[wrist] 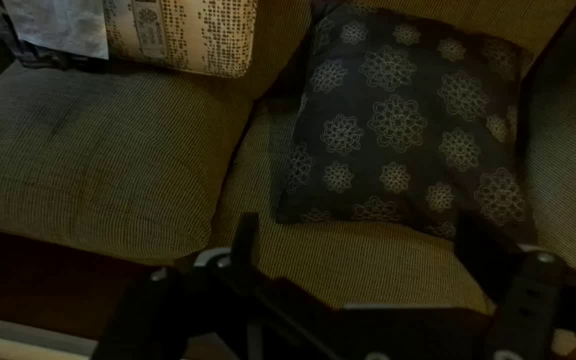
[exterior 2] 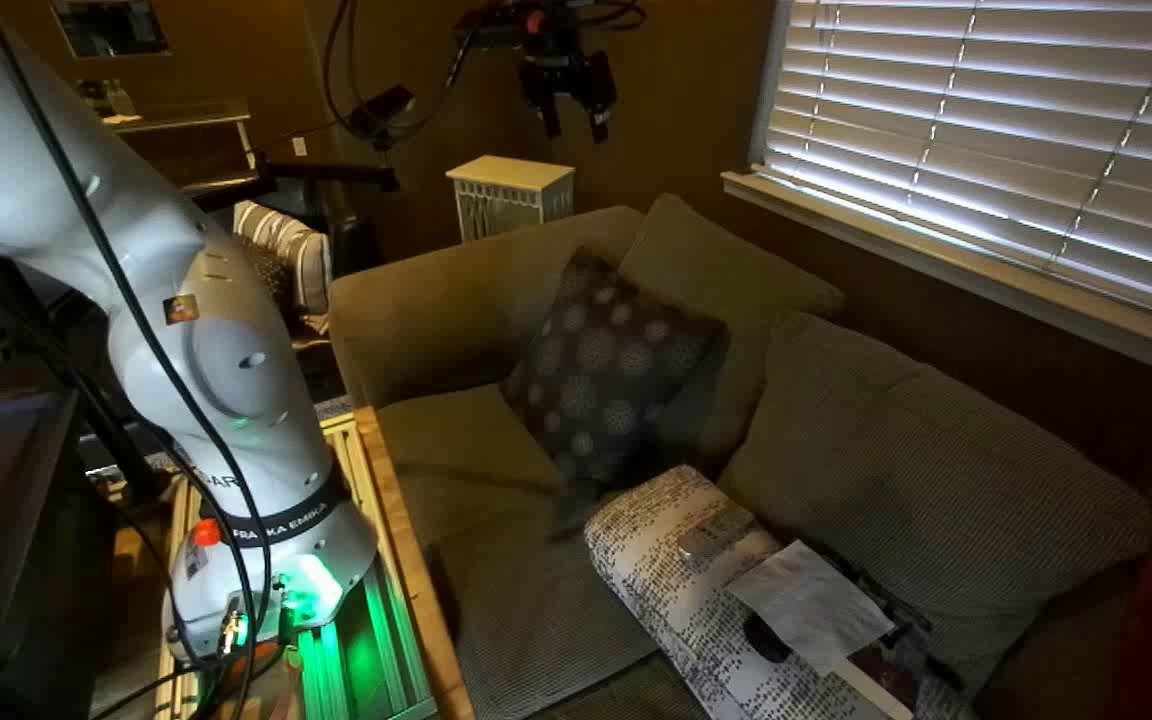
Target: Put the cloth on the remote and put the remote on top of the pillow
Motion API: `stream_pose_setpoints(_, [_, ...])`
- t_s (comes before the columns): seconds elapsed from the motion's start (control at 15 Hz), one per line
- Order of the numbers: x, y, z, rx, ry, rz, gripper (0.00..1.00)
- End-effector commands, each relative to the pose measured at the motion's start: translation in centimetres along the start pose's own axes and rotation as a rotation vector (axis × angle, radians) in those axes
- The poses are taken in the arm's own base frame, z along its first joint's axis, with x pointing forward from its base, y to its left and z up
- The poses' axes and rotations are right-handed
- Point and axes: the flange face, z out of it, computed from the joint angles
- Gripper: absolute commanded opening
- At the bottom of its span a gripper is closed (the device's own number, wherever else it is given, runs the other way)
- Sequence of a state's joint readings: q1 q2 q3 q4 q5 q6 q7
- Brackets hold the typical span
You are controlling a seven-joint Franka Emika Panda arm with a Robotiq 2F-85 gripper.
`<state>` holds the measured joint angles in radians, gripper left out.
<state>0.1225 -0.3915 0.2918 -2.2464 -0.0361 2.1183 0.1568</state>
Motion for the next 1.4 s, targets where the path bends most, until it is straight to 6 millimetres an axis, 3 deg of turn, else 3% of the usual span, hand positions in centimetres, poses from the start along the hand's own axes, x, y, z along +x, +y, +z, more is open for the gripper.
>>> stream_pose_setpoints(0.0, [0.0, 0.0, 0.0, 0.0, -0.001, 0.0, 1.0])
stream_pose_setpoints(0.53, [0.0, 0.0, 0.0, 0.0, -0.001, 0.0, 1.0])
stream_pose_setpoints(1.0, [-0.1, 7.6, 3.3, -0.095, 0.072, 0.068, 1.0])
stream_pose_setpoints(1.33, [-0.1, 13.2, 8.9, -0.031, -0.012, 0.116, 1.0])
